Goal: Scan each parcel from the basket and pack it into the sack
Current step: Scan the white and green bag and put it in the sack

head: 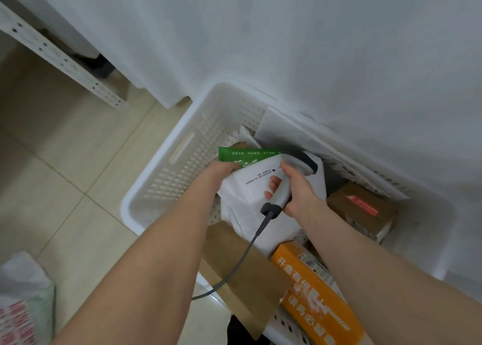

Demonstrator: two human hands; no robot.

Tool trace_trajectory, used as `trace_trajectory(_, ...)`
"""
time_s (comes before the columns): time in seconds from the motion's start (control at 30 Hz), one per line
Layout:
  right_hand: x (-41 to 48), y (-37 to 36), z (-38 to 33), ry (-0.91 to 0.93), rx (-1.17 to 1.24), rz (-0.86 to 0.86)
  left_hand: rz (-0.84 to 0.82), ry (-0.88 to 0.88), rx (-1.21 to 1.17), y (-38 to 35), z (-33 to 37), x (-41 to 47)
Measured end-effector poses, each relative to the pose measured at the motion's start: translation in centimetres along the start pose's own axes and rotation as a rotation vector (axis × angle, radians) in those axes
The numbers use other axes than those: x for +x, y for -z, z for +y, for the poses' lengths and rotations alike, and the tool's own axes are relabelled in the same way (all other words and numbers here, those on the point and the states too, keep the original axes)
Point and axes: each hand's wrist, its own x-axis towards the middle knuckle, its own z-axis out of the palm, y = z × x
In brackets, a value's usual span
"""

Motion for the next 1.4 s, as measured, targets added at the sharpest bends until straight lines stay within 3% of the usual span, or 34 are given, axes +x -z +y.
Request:
trace_trajectory(0.2, -2.6, -0.7, 0.3, -0.016, -0.01, -0.005, 0.043, -0.128, 0.082, 0.6, -0.2, -3.1)
trace_trajectory(0.37, -8.0, -1.1, -0.1, 0.022, -0.054, 0.007, 0.177, -0.197, 0.014, 2.2, 1.4, -8.7)
trace_trajectory(0.53, -14.8, -2.1, -1.2, 0.084, -0.087, 0.026, 0.332, -0.294, -0.015, 7.0, 5.2, -15.9)
trace_trajectory(0.73, -23.8, -5.1, -2.9, 0.121, -0.068, -0.033, 0.406, -0.349, -0.133, 11.9, 10.5, -25.2)
trace_trajectory(0.93, -33.2, -7.9, -5.0, 0.107, -0.037, -0.107, 0.387, -0.351, -0.319, 16.0, 14.3, -34.5)
trace_trajectory(1.13, -43.2, -9.7, -8.1, 0.189, 0.022, -0.169, 0.287, -0.491, -0.346, 20.2, 16.7, -44.6)
trace_trajectory(1.4, -53.5, -11.1, -10.5, 0.229, 0.065, -0.286, 0.296, -0.667, -0.383, 26.6, 18.2, -55.7)
